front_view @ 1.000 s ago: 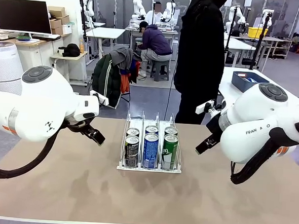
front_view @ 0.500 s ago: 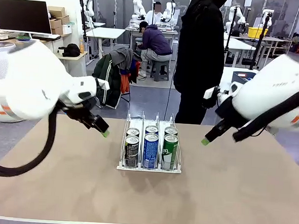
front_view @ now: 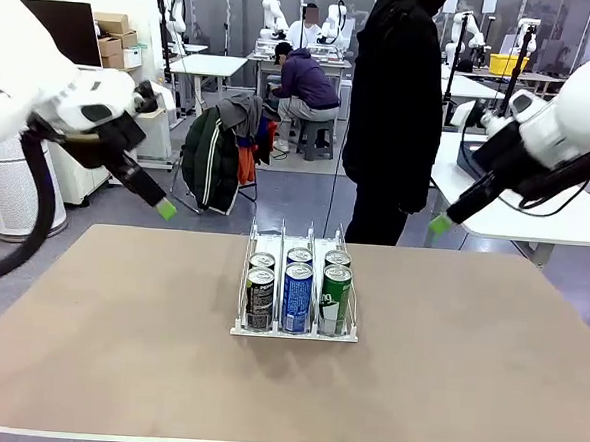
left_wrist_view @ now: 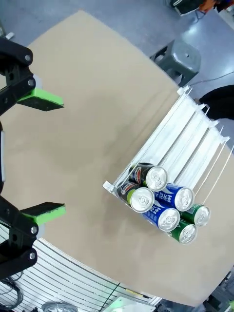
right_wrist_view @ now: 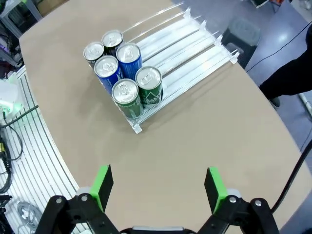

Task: Fill the beverage cans into the dispenser.
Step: Pick up the Sprite handed by the human.

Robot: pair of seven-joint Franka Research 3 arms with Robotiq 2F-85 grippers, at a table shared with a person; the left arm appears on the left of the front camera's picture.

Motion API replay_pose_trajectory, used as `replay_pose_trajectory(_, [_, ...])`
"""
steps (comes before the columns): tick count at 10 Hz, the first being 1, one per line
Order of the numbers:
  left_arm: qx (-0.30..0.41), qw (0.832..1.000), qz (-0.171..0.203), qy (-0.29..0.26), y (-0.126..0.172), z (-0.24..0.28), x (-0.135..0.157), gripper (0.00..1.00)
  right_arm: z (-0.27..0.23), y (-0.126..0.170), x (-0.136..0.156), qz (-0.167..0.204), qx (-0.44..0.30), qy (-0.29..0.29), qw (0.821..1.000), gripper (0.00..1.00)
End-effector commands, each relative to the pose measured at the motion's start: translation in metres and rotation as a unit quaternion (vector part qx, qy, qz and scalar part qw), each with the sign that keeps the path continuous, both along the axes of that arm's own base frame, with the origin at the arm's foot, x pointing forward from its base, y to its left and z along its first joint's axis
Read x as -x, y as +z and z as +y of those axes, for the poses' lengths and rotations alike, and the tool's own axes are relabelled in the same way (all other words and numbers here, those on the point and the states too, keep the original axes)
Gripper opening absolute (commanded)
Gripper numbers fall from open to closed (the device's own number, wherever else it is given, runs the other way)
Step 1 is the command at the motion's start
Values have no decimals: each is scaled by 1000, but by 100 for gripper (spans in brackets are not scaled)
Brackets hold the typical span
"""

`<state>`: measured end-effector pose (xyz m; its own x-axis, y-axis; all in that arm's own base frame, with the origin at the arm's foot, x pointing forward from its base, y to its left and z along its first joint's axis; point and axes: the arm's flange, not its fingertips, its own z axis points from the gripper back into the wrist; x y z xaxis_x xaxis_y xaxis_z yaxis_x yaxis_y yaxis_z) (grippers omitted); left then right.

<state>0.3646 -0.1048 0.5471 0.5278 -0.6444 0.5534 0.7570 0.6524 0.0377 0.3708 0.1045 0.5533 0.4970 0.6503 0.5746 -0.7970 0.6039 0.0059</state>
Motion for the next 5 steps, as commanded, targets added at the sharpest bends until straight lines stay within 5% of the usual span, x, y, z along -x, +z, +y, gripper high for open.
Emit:
replay_pose_trajectory(1, [-34, 999, -28, 6, 19, 11, 9, 100, -18, 19, 1, -6, -20, 3, 1000, 100])
replay_pose_trajectory(4, [-60, 995, -70, 34, 32, 21, 14, 100, -39, 46, 6, -31, -35, -45, 998, 100])
replay_pose_trajectory(5, [-31, 998, -50, 10, 36, 19, 9, 100, -27, 38, 4, -26, -17, -22, 999, 100])
